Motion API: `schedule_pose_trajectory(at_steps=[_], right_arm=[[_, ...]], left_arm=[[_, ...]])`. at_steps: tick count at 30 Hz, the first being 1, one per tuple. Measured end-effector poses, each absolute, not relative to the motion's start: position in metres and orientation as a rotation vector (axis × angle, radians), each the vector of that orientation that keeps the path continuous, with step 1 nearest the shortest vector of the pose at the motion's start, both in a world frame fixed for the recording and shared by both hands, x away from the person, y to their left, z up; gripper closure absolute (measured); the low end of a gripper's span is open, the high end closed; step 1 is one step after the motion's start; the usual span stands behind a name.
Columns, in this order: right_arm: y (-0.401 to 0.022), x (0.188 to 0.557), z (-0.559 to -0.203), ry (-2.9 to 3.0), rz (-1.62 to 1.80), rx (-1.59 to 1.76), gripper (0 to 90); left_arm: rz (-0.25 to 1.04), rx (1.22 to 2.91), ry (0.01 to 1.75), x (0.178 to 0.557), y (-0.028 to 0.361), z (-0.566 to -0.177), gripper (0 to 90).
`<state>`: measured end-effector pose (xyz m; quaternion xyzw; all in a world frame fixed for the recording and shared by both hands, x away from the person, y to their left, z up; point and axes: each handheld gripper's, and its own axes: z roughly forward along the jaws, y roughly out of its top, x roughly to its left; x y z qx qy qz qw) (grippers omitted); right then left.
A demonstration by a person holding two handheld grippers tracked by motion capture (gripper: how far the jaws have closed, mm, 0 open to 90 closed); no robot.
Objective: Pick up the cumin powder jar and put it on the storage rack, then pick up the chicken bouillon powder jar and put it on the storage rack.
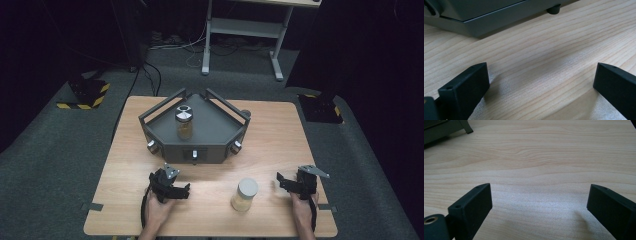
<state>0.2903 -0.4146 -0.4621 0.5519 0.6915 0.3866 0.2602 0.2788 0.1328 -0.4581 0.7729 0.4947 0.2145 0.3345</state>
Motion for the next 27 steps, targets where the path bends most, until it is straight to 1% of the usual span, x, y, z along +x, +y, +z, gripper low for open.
schedule_pose_trajectory(at_steps=[19, 27], right_arm=[[-0.4152, 0.2906, -0.4622, 1.879, 1.052, 1.488, 5.3], [-0.4119, 0.2934, -0.4600, 1.899, 1.023, 1.484, 3.0]], left_arm=[[0.559, 2.017, 1.291, 0.2792, 0.1327, -0.4581, 0.4], [0.559, 2.017, 1.292, 0.2794, 0.1326, -0.4580, 0.4]])
